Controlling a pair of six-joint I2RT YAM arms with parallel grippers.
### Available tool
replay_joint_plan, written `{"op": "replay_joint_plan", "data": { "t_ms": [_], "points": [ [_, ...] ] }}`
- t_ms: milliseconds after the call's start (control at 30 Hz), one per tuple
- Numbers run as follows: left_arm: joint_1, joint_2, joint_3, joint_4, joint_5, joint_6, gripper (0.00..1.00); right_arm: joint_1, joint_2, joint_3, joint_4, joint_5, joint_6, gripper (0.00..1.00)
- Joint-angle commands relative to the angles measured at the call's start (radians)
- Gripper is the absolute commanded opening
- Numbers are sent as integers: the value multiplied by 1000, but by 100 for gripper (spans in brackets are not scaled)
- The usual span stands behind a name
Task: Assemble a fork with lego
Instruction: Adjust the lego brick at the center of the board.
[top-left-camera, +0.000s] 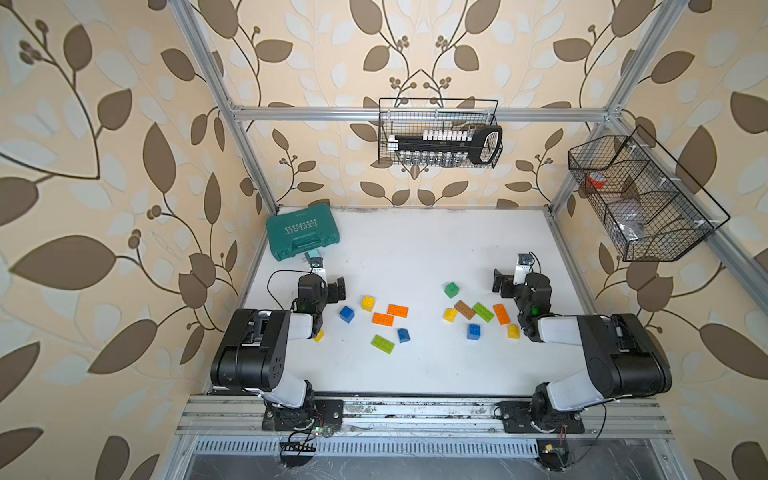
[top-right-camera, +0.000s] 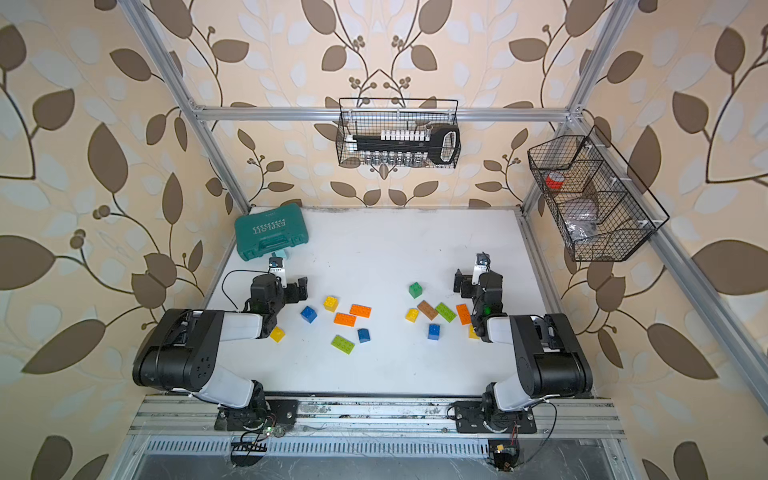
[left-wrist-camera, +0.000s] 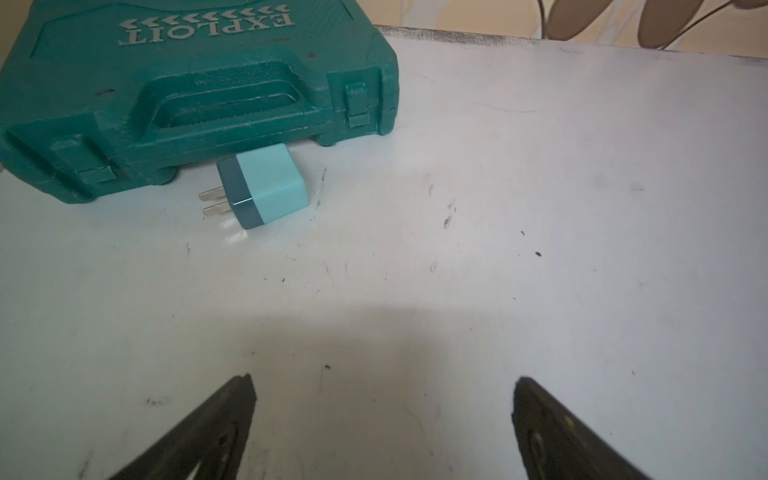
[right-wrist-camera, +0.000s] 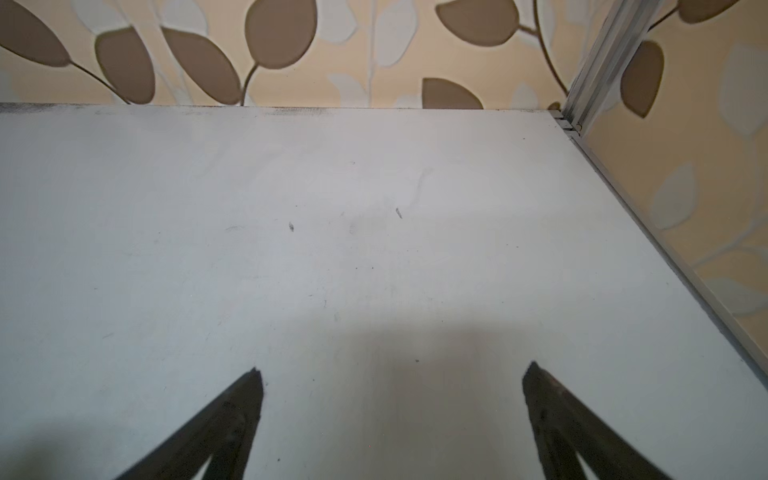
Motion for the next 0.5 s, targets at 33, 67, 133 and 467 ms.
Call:
{"op": "replay_joint_plan", "data": {
  "t_ms": [33,67,133,467],
  "points": [
    [6,-33,1,14,6,1,99,-4,-13,-13,5,-6,5,100],
    [6,-31,2,15,7,0,99,-5,-14,-13,4,-7,5,99],
    [6,-31,1,14,7,1,99,-5,-13,-13,4,-7,5,100],
    [6,-30,5,9,9,-1,99,-4,-14,-13,5,-7,5,100]
  ]
}}
